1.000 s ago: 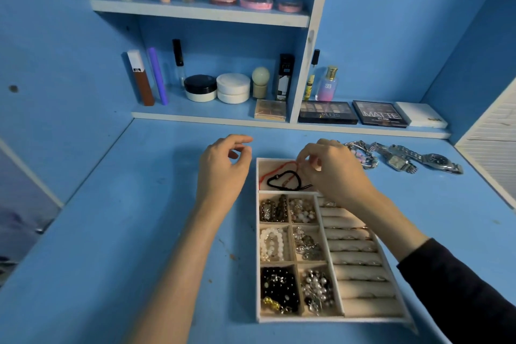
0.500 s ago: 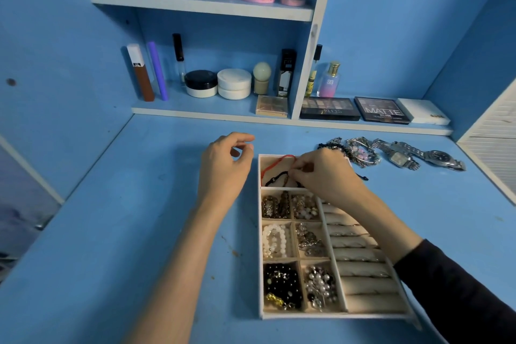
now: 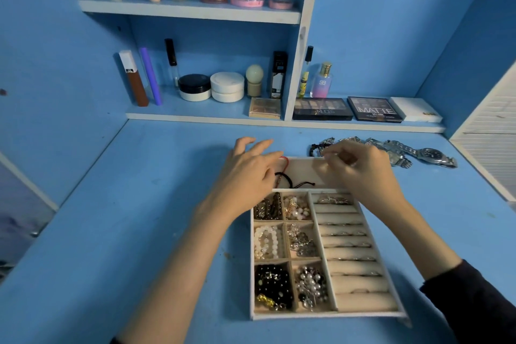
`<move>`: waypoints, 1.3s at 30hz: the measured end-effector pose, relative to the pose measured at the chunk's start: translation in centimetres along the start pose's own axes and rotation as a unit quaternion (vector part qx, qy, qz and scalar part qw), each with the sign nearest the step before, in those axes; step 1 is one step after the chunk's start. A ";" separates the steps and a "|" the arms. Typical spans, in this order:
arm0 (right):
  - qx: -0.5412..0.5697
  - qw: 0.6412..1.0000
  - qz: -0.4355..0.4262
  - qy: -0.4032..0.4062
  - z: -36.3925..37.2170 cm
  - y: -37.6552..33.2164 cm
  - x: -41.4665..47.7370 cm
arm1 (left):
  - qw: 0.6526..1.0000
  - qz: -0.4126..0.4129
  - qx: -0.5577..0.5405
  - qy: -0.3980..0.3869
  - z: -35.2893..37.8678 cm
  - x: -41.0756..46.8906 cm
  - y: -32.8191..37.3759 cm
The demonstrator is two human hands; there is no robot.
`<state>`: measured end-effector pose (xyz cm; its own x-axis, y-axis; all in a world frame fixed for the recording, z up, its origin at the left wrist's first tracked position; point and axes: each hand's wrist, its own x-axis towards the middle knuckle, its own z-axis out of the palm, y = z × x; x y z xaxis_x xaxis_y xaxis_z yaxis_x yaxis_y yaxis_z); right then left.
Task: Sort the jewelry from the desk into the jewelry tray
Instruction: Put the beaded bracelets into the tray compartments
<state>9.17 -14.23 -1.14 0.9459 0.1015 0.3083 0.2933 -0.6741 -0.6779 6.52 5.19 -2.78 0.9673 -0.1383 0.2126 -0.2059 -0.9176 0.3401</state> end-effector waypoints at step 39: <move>0.110 0.979 0.055 0.161 -1.4 6.1 0.4 | 0.997 0.052 -0.024 -0.058 1.5 8.5 5.8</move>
<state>11.12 -19.35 -4.20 0.8913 -0.2226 0.3950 0.2477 -0.4906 -0.8354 13.81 -1.85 -0.37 0.9501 -0.2774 0.1424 -0.3109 -0.8770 0.3662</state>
